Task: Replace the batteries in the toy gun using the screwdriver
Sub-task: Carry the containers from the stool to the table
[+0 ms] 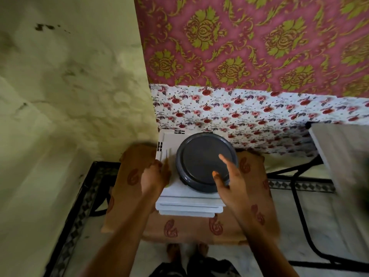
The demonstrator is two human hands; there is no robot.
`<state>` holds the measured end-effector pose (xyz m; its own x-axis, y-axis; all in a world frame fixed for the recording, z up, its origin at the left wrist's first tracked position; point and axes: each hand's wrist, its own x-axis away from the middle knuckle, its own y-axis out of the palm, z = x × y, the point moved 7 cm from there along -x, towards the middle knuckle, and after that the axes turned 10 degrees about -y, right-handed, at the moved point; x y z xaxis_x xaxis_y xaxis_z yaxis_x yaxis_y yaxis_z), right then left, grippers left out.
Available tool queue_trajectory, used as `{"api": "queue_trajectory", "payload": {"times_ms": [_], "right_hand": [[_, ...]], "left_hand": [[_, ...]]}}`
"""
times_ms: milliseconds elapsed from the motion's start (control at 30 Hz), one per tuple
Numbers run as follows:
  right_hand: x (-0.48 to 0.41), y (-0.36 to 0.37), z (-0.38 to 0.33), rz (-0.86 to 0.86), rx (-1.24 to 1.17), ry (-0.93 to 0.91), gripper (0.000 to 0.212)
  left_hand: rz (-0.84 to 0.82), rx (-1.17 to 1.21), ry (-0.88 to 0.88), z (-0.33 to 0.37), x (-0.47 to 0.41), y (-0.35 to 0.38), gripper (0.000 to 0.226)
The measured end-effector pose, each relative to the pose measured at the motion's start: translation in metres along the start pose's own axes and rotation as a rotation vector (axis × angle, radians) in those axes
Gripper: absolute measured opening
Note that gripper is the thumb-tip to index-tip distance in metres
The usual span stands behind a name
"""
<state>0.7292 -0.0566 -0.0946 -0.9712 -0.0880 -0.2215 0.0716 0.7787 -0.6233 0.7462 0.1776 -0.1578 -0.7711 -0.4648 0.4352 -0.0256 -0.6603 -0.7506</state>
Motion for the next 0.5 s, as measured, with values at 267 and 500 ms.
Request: {"api": "queue_trajectory", "payload": {"times_ms": [267,500], "right_hand": [[-0.029,0.001,0.017,-0.009,-0.050,0.014,0.051],[-0.042,-0.006,0.048,0.050,-0.017,0.111,0.060]], "left_hand": [[0.039,-0.020,-0.079,0.005,-0.008,-0.002,0.022],[0.068,0.654,-0.169,0.015,-0.008,-0.016,0.025]]}}
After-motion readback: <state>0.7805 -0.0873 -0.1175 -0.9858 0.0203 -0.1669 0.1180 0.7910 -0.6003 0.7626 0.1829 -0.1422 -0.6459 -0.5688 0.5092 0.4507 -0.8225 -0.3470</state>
